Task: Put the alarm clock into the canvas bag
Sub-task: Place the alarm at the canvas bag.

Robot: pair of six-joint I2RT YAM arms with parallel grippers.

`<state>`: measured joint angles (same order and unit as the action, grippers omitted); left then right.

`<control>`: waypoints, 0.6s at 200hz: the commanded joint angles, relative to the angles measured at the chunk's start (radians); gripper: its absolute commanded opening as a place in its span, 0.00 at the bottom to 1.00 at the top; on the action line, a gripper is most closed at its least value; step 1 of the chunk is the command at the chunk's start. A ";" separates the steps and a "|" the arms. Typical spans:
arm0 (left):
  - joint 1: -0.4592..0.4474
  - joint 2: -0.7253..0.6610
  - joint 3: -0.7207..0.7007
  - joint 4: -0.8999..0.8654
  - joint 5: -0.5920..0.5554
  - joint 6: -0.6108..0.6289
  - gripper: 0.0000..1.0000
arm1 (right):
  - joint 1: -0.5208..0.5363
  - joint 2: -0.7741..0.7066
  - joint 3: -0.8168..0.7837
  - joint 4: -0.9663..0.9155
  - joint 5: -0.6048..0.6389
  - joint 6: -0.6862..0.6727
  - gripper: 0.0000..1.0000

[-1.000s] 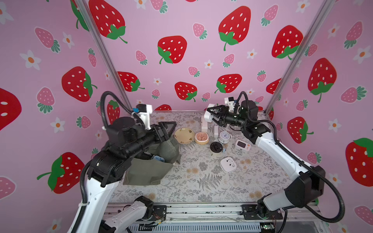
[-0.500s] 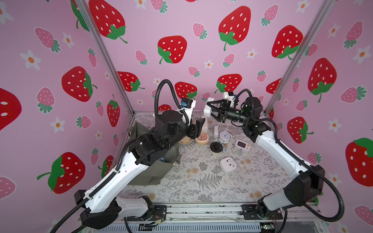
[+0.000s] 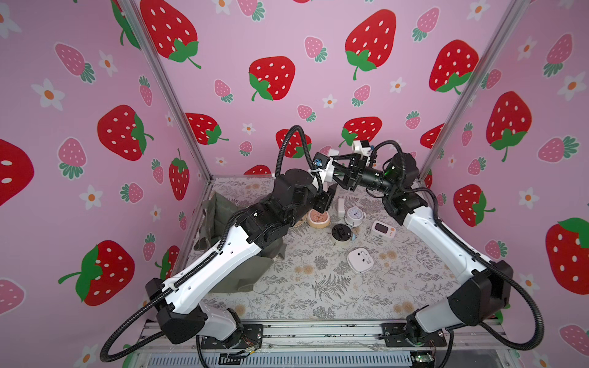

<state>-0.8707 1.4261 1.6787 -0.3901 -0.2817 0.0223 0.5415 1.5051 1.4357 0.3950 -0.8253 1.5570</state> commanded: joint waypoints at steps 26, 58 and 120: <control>-0.004 -0.017 0.040 0.102 -0.039 0.027 0.59 | 0.012 -0.018 -0.027 0.089 -0.033 0.051 0.48; -0.004 -0.013 0.047 0.095 -0.024 0.022 0.50 | 0.016 -0.028 -0.042 0.088 -0.031 0.053 0.48; 0.001 -0.030 0.020 0.080 0.004 0.074 0.27 | 0.020 -0.043 -0.047 0.100 -0.018 0.046 0.73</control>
<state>-0.8684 1.4258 1.6859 -0.3325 -0.3031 0.0357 0.5533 1.5036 1.3899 0.4412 -0.8314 1.5848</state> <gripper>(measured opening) 0.339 0.644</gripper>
